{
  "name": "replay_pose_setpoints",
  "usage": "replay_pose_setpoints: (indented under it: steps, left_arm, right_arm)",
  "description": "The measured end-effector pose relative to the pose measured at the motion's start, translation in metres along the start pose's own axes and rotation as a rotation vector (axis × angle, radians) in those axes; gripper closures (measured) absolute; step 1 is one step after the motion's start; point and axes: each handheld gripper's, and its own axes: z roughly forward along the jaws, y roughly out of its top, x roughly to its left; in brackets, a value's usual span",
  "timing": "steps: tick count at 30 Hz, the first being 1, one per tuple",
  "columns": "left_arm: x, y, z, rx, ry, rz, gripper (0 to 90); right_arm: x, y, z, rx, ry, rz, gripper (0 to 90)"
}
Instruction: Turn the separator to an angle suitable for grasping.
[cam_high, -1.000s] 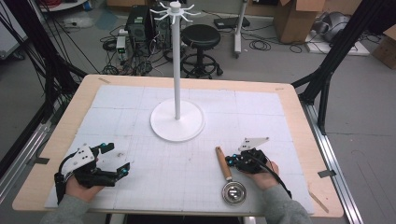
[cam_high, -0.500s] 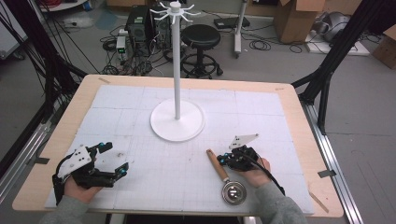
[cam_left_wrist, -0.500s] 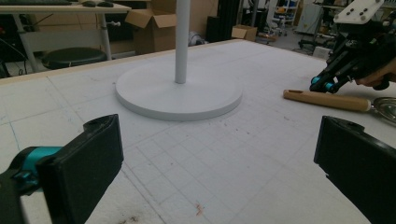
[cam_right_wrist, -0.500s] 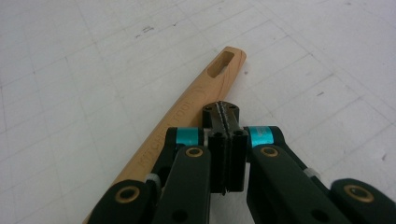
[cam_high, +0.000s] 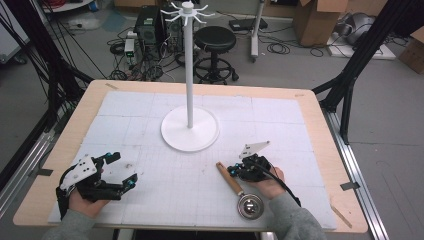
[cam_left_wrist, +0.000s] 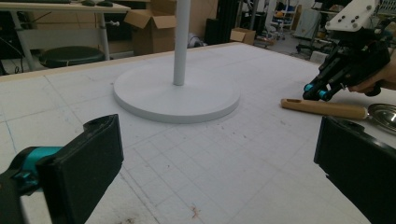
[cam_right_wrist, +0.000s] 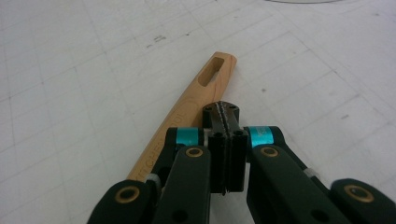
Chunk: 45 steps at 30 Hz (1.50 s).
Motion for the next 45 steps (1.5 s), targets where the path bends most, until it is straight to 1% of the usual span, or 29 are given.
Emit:
replay_pose_setpoints:
  steps: [6, 7, 10, 12, 14, 15, 17, 19, 22, 24, 26, 27, 28, 29, 30, 31, 33, 35, 37, 38, 40, 42, 44, 45]
  left_arm:
    - [0.001, 0.000, 0.000, 0.005, 0.002, 0.000, 1.8]
    - [0.001, 0.000, 0.000, 0.006, 0.002, -0.001, 1.8]
    - [0.002, -0.001, 0.000, 0.009, 0.002, -0.001, 1.8]
    - [0.002, -0.001, 0.000, 0.012, 0.003, -0.006, 1.8]
    - [0.002, -0.001, 0.000, 0.015, 0.003, -0.005, 1.8]
    - [0.002, -0.001, 0.000, 0.016, 0.003, -0.004, 1.8]
    - [0.002, -0.001, 0.000, 0.017, 0.002, -0.006, 1.8]
    - [0.002, -0.001, 0.000, 0.016, 0.005, -0.009, 1.8]
    - [0.002, -0.002, 0.000, 0.021, 0.007, -0.008, 1.8]
    - [0.002, -0.002, 0.000, 0.023, 0.011, -0.004, 1.8]
    - [0.002, -0.002, 0.000, 0.023, 0.011, -0.004, 1.8]
    - [0.002, -0.002, 0.000, 0.022, 0.011, -0.005, 1.8]
    - [0.002, -0.002, 0.000, 0.022, 0.010, -0.006, 1.8]
    - [0.002, -0.002, 0.000, 0.022, 0.011, -0.006, 1.8]
    - [0.002, -0.002, 0.000, 0.023, 0.011, -0.006, 1.8]
    - [0.002, -0.002, 0.000, 0.025, 0.011, -0.004, 1.8]
    - [0.002, -0.002, 0.000, 0.023, 0.012, -0.006, 1.8]
    - [0.002, -0.002, 0.000, 0.024, 0.014, -0.003, 1.8]
    - [0.002, -0.002, 0.000, 0.025, 0.013, -0.001, 1.8]
    - [0.002, -0.002, 0.000, 0.024, 0.014, -0.004, 1.8]
    - [0.002, -0.002, 0.000, 0.027, 0.015, -0.004, 1.8]
    - [0.002, -0.002, 0.000, 0.029, 0.015, -0.003, 1.8]
    - [0.003, -0.002, 0.000, 0.028, 0.014, -0.003, 1.8]
    - [0.003, -0.002, 0.000, 0.029, 0.014, -0.001, 1.8]
  right_arm:
    - [0.008, 0.009, 0.006, 0.030, 0.014, -0.034, 90.0]
    - [0.008, 0.010, 0.007, 0.034, 0.024, -0.032, 90.0]
    - [0.012, 0.013, 0.010, 0.044, 0.024, -0.046, 90.0]
    - [0.013, 0.015, 0.011, 0.048, 0.041, -0.052, 90.0]
    - [0.015, 0.018, 0.013, 0.056, 0.040, -0.062, 90.0]
    - [0.016, 0.019, 0.014, 0.060, 0.048, -0.057, 90.0]
    - [0.018, 0.020, 0.016, 0.062, 0.053, -0.071, 90.0]
    - [0.020, 0.023, 0.018, 0.067, 0.060, -0.071, 90.0]
    - [0.023, 0.027, 0.022, 0.074, 0.072, -0.084, 90.0]
    - [0.027, 0.030, 0.024, 0.083, 0.068, -0.105, 90.0]
    - [0.030, 0.033, 0.027, 0.089, 0.090, -0.113, 90.0]
    - [0.032, 0.034, 0.029, 0.091, 0.092, -0.122, 90.0]
    - [0.034, 0.035, 0.029, 0.095, 0.087, -0.127, 90.0]
    - [0.035, 0.036, 0.030, 0.096, 0.105, -0.127, 90.0]
    - [0.037, 0.037, 0.031, 0.101, 0.113, -0.133, 90.0]
    - [0.039, 0.038, 0.032, 0.104, 0.107, -0.142, 90.0]
    - [0.042, 0.039, 0.033, 0.111, 0.126, -0.144, 90.0]
    - [0.046, 0.041, 0.034, 0.115, 0.122, -0.161, 90.0]
    - [0.049, 0.041, 0.035, 0.121, 0.141, -0.162, 90.0]
    - [0.050, 0.042, 0.036, 0.123, 0.138, -0.172, 90.0]
    - [0.053, 0.043, 0.037, 0.128, 0.155, -0.177, 90.0]
    - [0.057, 0.044, 0.038, 0.131, 0.155, -0.187, 90.0]
    - [0.060, 0.045, 0.039, 0.140, 0.173, -0.193, 90.0]
    - [0.062, 0.045, 0.040, 0.142, 0.167, -0.200, 90.0]
